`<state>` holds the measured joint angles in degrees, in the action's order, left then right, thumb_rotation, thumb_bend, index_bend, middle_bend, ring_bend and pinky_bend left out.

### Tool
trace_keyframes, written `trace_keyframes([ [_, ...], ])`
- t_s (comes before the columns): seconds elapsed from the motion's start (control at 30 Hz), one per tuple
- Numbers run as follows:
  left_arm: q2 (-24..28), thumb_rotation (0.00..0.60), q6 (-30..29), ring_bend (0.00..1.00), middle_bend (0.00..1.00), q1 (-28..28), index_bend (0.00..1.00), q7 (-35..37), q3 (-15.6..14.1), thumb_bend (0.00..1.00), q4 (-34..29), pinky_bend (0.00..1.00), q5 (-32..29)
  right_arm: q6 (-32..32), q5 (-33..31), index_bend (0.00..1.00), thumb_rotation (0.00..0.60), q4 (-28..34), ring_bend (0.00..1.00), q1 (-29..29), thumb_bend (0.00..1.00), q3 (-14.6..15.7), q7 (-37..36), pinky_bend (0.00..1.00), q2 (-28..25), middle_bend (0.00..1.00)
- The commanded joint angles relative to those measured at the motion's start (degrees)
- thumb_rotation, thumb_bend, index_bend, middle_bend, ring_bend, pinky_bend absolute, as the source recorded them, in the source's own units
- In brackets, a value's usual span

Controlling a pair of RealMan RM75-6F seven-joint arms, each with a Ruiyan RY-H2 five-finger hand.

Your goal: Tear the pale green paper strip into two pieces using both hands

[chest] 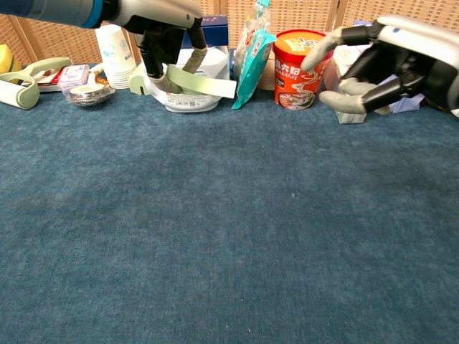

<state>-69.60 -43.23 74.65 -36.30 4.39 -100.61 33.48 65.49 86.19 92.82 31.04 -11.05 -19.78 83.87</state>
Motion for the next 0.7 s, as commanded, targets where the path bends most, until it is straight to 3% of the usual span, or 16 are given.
trace_keyframes([
  [0.03, -0.7, 0.600, 0.3, 1.00, 1.00, 0.9, 0.58, -0.2, -0.2, 0.38, 0.7, 1.00, -1.1, -0.4, 0.7, 0.35, 0.600, -0.1, 0.93, 0.8, 0.39, 0.3, 0.9, 0.83, 0.8, 1.00],
  [0.7, -1.1, 0.600, 5.6, 1.00, 1.00, 5.1, 0.58, 3.1, -0.8, 0.38, 2.0, 1.00, -6.6, 2.7, 4.3, 0.35, 0.600, -7.8, 0.93, 3.6, 0.39, 0.7, 10.1, 0.83, 7.2, 1.00],
])
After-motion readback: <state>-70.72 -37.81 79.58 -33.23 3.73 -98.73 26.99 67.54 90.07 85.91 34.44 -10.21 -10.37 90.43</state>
